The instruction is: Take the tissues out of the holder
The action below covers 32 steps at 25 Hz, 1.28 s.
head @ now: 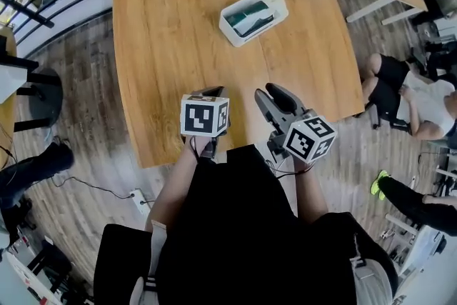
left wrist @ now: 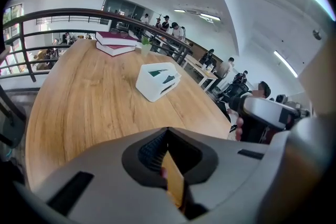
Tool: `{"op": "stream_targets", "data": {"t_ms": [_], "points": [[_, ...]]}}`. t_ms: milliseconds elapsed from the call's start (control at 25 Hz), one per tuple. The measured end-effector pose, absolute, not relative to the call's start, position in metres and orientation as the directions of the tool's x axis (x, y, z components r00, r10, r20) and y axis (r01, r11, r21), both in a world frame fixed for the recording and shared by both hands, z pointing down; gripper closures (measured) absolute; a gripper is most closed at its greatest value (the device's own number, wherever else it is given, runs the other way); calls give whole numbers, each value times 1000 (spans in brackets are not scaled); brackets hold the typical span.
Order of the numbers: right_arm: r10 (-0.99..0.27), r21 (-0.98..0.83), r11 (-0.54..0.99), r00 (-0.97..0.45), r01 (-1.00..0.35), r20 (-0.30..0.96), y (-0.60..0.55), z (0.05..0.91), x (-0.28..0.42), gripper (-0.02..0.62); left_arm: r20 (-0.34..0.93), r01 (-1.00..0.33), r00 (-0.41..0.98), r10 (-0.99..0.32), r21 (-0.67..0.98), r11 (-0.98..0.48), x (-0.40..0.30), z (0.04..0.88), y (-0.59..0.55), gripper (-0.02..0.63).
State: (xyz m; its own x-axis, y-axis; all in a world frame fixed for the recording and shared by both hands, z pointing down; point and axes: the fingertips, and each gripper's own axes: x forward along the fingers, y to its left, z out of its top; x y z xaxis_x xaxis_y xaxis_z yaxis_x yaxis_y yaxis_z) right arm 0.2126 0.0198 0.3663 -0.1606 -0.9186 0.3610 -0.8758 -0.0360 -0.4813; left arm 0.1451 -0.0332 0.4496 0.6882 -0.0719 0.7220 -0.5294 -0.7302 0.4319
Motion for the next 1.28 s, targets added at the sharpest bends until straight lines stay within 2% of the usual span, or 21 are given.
{"op": "stream_targets", "data": {"t_ms": [280,440,840,1280], "points": [[-885,-469,17,-231,-883,404,-15,377,256,440,729,-580,676,-107,438,-687,182,458,-60,595],[-853,-446,86,-297,-891,429,-37,380,272,400,734,-612,667,-126,443,-655,195,464,-72,595],[-792,-365,217,-382,-905,477,-92,385,315,368,739,-692,646,-193,460,-556,215,474,-104,595],[-633,-159,503,-487,-850,602,-161,392,342,314,747,-756,621,-237,492,-431,220,503,-118,595]]}}
